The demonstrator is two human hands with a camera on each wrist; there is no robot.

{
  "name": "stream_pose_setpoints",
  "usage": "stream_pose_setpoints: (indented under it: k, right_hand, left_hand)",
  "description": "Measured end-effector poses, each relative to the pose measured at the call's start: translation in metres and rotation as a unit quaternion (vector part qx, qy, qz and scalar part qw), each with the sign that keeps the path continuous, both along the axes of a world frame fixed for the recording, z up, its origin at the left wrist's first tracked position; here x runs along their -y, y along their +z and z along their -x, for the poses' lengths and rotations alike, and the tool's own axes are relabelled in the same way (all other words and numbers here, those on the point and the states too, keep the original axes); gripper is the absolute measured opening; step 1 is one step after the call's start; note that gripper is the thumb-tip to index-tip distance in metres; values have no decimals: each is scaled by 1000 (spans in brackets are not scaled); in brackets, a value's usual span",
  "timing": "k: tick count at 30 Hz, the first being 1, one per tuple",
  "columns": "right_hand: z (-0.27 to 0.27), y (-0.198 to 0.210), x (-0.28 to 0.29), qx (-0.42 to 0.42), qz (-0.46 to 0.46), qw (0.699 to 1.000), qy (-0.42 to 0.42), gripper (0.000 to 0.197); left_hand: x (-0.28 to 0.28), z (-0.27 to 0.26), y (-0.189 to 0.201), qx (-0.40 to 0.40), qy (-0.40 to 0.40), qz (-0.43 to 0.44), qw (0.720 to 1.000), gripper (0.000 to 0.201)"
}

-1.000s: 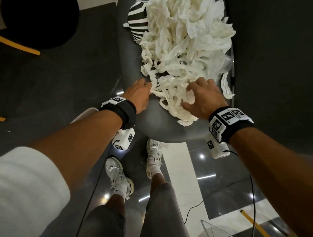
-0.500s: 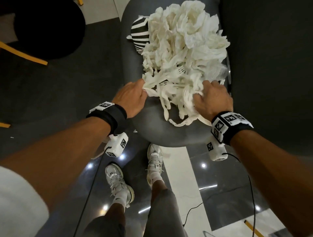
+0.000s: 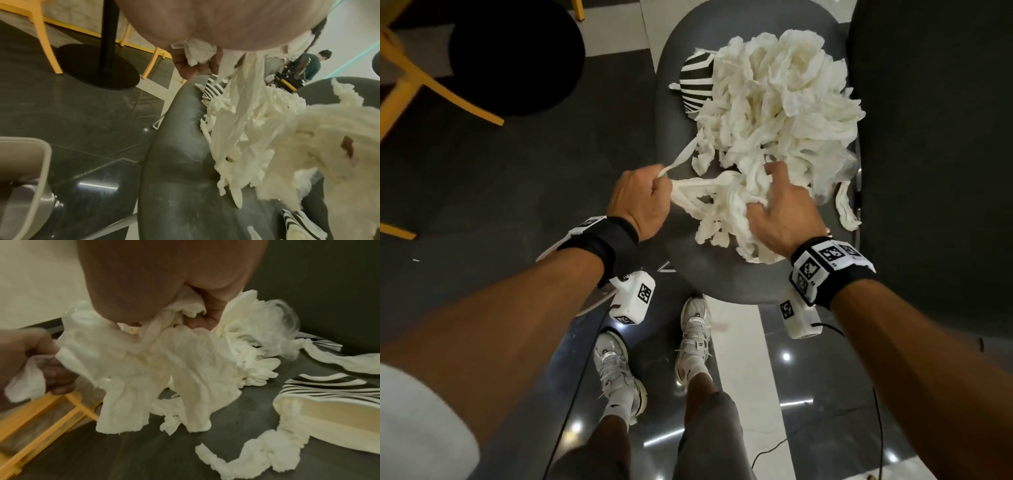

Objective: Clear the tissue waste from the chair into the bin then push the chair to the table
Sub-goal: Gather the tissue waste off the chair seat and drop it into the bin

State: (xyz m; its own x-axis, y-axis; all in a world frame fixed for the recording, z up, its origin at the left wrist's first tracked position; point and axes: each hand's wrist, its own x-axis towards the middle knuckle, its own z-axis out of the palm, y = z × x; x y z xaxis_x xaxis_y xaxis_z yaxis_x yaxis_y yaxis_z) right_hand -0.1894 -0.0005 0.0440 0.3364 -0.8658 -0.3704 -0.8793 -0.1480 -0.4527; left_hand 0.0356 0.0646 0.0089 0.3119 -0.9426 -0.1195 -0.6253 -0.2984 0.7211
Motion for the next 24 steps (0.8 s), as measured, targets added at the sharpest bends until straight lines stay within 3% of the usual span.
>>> stream_pose_setpoints:
  k: [3,6,8,11,15,21,24]
  right_hand:
    - [-18,-11,-7,-43,-15,995,93,55]
    - [-37,-20,-15,-44,-13,992,116,53]
    - [-54,-30,-21,-54,-12,989,136,64]
    - [-85,-58,-28,-145,-35,973,176,80]
    - [-105,-96,-23,-230,-46,966,112,63]
    - [-122,-101,-26,-265,0,951,158,35]
    - [-142,-92,-38,-264,1,951,162,40]
  left_hand:
    - [-12,-16,-1,-3,44,2,999,30]
    - [-28,-40,-1,-30,108,5,994,30]
    - [-41,-59,-6,-46,150,-6,988,32]
    - [-68,-85,-17,-55,162,-40,984,32]
    - [-102,-104,-37,-73,187,-61,978,28]
    - [-131,-122,-53,-111,256,-89,956,29]
    - [-142,-129,-57,-130,278,-90,947,29]
